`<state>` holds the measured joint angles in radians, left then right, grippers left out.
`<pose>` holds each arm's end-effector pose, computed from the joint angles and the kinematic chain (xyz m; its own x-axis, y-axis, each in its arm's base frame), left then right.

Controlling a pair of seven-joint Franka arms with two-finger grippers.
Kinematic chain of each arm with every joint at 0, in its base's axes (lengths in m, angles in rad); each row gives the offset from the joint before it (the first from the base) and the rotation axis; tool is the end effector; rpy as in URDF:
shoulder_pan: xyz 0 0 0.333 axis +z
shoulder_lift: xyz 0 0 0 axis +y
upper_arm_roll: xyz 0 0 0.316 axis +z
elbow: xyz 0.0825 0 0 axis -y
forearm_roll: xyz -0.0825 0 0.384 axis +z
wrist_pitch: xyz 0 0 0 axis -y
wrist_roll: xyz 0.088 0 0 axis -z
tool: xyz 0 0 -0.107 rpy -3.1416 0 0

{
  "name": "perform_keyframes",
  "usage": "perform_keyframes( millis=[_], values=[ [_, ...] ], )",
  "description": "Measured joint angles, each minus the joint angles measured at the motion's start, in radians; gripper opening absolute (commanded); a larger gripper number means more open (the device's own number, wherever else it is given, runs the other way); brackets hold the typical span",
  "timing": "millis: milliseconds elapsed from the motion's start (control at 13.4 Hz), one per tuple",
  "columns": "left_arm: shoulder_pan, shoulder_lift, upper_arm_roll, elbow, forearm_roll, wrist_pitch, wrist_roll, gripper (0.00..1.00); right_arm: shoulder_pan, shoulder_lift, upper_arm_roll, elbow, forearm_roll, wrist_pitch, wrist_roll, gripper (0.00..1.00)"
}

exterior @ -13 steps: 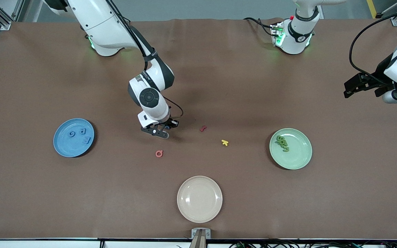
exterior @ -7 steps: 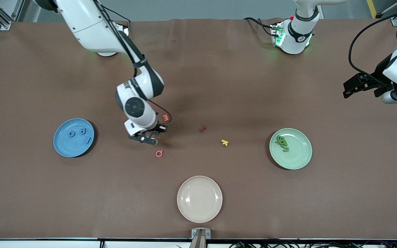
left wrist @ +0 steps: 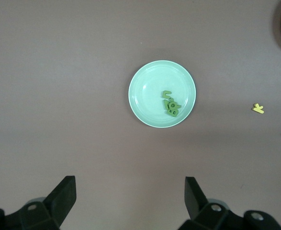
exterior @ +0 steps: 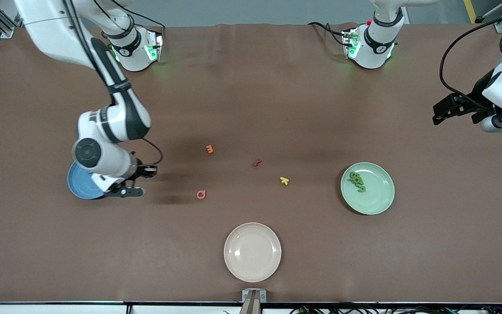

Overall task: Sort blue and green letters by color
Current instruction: 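Carry the blue x over the blue plate with the right gripper, then open the right gripper to drop the x onto the blue plate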

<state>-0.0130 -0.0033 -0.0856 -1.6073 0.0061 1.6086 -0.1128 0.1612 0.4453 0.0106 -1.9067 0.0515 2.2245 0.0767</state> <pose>0.5538 -0.0542 0.6124 0.9999 0.0140 0.0053 0.0140 -0.9999 -0.0058 0.6058 0.1065 0.2536 0.9895 0.0619 -0.1306 0.0583 -0.9978 -0.0312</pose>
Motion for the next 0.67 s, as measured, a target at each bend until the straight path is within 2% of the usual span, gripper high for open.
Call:
perform_keyframes(
  millis=[223, 372, 670],
  values=[
    [0.000, 0.000, 0.000, 0.001, 0.000, 0.000, 0.000, 1.00, -0.144, 0.000, -0.002, -0.003, -0.037, 0.007, -0.255, 0.04],
    [-0.001, 0.000, -0.001, 0.001, 0.000, 0.000, 0.000, 1.00, -0.220, 0.000, -0.002, -0.003, -0.089, 0.029, -0.347, 0.04],
    [-0.001, 0.000, -0.001, 0.001, 0.000, 0.000, 0.000, 1.00, -0.288, 0.007, -0.002, -0.011, -0.120, 0.101, -0.455, 0.05]
  ],
)
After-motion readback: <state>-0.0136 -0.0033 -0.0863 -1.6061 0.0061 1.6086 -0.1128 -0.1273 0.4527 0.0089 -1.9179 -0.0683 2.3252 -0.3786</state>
